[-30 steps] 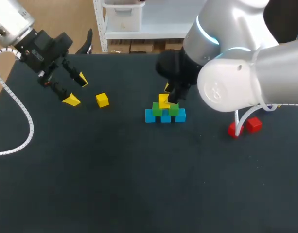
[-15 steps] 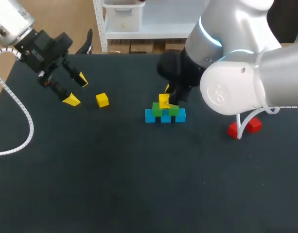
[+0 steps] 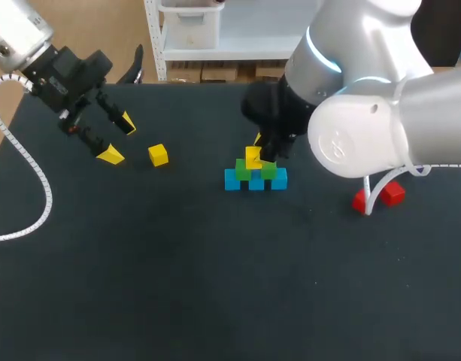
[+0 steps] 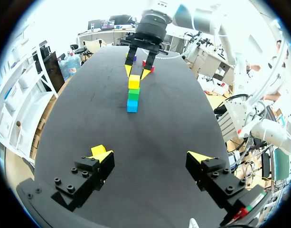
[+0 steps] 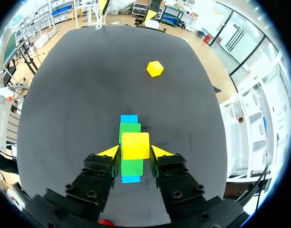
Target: Place the blue cubes, place green cubes on the blue cubes, place the yellow cubes on the green cubes, then place the red cubes on the yellow cubes, and place purple cube on the red cubes.
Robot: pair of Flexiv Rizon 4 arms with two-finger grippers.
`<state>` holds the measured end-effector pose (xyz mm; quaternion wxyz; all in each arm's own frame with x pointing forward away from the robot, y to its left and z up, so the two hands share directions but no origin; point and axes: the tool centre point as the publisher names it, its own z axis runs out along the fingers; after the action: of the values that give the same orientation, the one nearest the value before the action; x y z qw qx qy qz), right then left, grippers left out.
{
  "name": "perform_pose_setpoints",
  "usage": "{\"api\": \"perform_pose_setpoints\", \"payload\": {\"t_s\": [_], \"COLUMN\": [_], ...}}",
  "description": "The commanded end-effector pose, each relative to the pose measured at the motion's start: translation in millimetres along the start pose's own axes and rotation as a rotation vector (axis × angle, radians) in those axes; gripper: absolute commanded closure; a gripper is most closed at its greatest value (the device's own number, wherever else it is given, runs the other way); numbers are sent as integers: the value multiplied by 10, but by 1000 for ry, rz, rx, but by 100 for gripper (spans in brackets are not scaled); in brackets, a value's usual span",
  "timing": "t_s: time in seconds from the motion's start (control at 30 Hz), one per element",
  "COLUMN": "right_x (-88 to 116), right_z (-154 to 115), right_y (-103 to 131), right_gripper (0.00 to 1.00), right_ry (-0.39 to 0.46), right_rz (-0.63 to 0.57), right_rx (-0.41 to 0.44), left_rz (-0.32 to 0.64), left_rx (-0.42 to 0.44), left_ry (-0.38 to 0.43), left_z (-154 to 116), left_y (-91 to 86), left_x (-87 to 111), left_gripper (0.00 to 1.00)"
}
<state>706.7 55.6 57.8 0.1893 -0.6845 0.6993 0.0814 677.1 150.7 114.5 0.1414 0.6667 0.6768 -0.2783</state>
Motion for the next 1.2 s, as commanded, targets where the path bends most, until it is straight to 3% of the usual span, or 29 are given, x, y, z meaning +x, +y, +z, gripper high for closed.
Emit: {"api": "perform_pose_setpoints", "payload": {"t_s": [0.03, 0.5, 0.7, 0.93, 1.2], "right_x": [12, 31, 49, 62, 59], "right_z": [-11, -18, -34, -37, -35], "right_y": [5, 13, 18, 27, 29], "right_gripper": [59, 60, 70, 68, 49], "right_ry": [0, -3, -5, -4, -6], "right_rz": [3, 4, 6, 10, 6], "right_rx": [0, -2, 1, 2, 0], "left_rz": [2, 2, 2, 2, 2], "left_rx": [1, 1, 1, 1, 1], "left_ry": [0, 0, 0, 0, 0], "left_z": [-1, -1, -1, -1, -1], "left_y": [13, 13, 13, 13, 13], "left_x": [5, 5, 5, 5, 5], "left_gripper": [0, 0, 0, 0, 0]}}
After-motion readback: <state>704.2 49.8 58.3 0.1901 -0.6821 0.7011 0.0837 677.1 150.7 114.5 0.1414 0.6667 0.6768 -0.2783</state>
